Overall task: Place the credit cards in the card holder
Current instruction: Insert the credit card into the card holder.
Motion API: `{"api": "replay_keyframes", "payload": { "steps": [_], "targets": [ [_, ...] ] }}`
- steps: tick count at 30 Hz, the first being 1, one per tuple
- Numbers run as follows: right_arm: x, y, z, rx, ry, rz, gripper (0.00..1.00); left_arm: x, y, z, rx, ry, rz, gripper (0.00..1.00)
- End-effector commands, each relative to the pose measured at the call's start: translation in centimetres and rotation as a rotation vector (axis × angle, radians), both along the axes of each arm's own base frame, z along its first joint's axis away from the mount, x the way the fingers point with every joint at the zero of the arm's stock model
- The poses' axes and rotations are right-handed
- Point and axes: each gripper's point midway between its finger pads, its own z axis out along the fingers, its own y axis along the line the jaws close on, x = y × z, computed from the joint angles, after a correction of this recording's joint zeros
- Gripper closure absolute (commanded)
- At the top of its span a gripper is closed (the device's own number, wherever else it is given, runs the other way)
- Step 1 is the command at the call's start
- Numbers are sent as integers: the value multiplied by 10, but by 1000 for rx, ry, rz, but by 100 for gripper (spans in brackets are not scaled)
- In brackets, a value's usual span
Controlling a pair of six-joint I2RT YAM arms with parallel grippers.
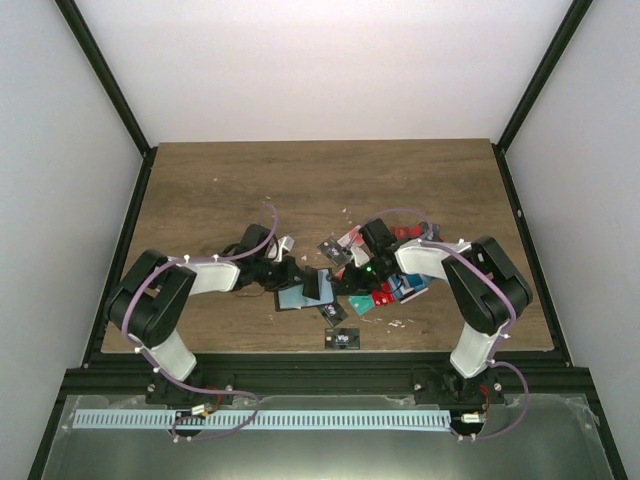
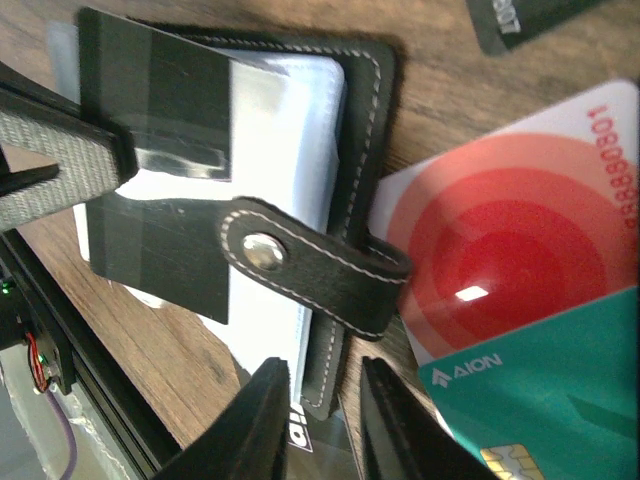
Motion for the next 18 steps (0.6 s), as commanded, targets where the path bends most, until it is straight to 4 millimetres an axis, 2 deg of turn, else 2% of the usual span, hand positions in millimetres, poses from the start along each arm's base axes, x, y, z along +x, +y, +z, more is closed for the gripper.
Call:
{"api": "replay_keyframes", "payload": {
  "steps": [1, 7, 18],
  "targets": [
    [0, 0, -8, 6, 19, -7, 87, -8, 1, -17, 40, 43, 18, 96],
    [-1, 4, -17, 20, 53, -4, 99, -13, -1, -21, 43, 69, 50, 96],
    [-3, 7, -21, 41, 79, -4, 99, -23, -5, -34, 38, 132, 86, 96]
  ]
}}
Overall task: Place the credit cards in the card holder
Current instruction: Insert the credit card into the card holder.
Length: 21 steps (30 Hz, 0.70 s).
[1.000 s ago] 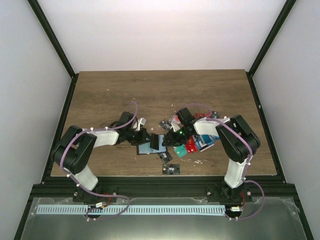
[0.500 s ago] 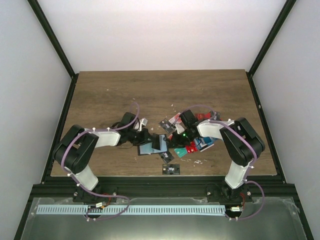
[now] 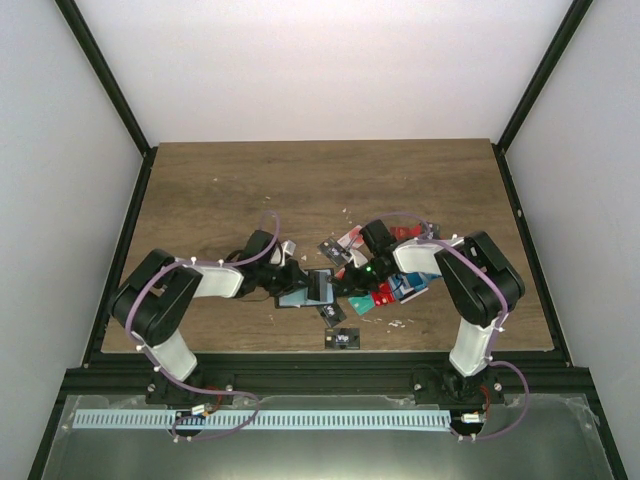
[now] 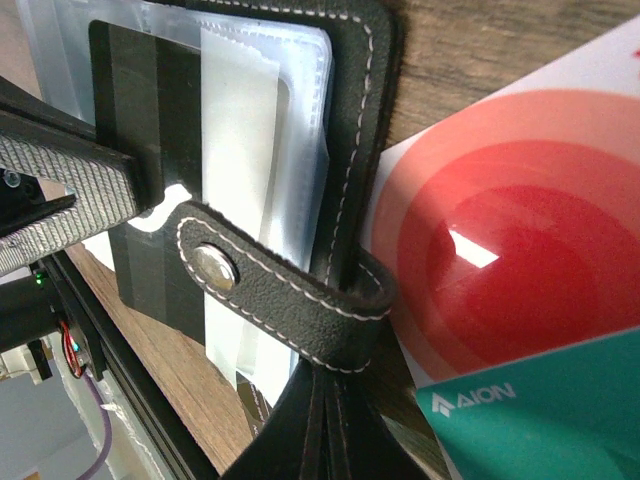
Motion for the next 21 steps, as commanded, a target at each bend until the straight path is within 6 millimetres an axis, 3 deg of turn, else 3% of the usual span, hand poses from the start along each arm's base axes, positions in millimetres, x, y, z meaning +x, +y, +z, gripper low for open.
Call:
{"api": "replay_keyframes", "payload": {
  "steps": [1, 13, 21],
  "targets": [
    [2, -1, -11, -21, 2, -6, 99, -16, 3, -26, 55, 80, 16, 96],
    [5, 3, -6, -2, -7, 3, 99, -20, 0, -32, 76, 102, 30, 96],
    [7, 2, 7, 3, -39, 11, 99, -22, 5, -25, 128, 114, 22, 83]
  ]
}}
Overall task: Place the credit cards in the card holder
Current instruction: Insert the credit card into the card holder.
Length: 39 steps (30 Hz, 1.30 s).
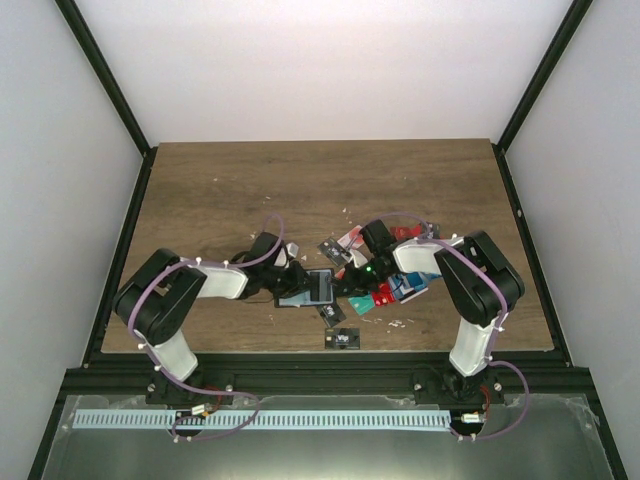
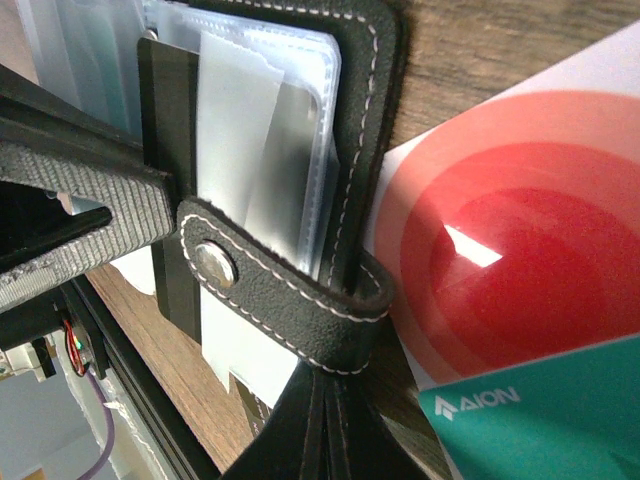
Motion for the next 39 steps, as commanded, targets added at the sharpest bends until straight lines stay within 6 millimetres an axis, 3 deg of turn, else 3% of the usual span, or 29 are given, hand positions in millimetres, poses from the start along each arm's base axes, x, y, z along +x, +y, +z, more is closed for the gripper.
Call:
{"api": "replay_keyframes", "payload": {
  "steps": [1, 9, 13, 17, 23, 30, 39],
  "targets": [
    [8, 2, 9, -1, -49, 7, 99, -18, 13, -15, 121, 81, -19, 81],
    [12, -1, 31, 24, -80, -1, 97, -13, 16, 6, 200, 70, -55, 67],
    [12, -4, 41, 25, -97, -6, 95, -10, 17, 17, 240, 46, -64, 66],
    [4, -1, 51, 73, -78, -13, 94, -9, 21, 25, 276, 22, -62, 75],
    [-8, 8, 54, 188, 1, -33, 89, -12, 16, 19, 280, 9, -89, 92],
    [-9, 10, 43, 202, 45, -46, 86, -15, 5, 7, 281, 6, -124, 96],
    [-7, 8, 28, 167, 63, -66, 79, -19, 6, -4, 303, 17, -139, 96]
  ]
}}
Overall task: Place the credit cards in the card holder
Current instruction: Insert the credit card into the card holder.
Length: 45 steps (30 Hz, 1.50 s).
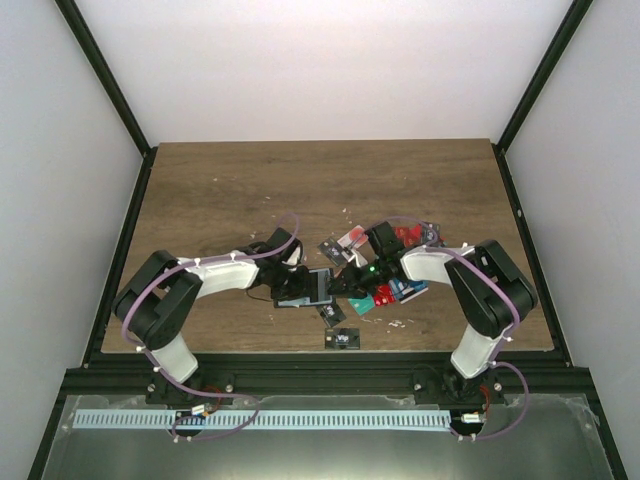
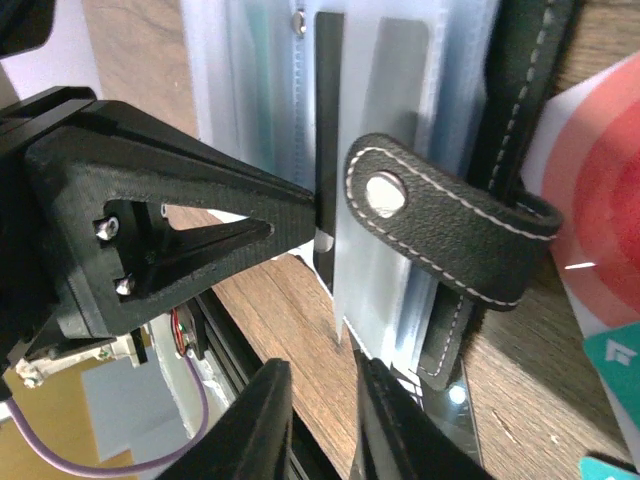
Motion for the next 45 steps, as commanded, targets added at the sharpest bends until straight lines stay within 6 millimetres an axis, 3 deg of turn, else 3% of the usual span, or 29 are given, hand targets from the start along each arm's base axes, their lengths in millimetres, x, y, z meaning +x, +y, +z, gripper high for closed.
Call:
{"api": "replay_keyframes", "payload": {
  "steps": [1, 7, 36, 41, 45],
  "targets": [
    [3, -3, -9, -16, 12, -14, 77, 3, -3, -3, 7, -24, -18, 96],
    [3, -4, -15, -30, 17, -15, 74, 2, -2, -8, 11, -19, -20, 96],
    [12, 21, 2, 23, -9, 44, 74, 3, -6, -11, 10, -15, -39, 96],
    [13, 29, 4, 32, -6, 62, 74, 5, -6, -6, 9, -26, -36, 96],
    [13, 39, 6, 32, -8, 85, 74, 10, -5, 10, 4, -55, -26, 96]
  ]
}}
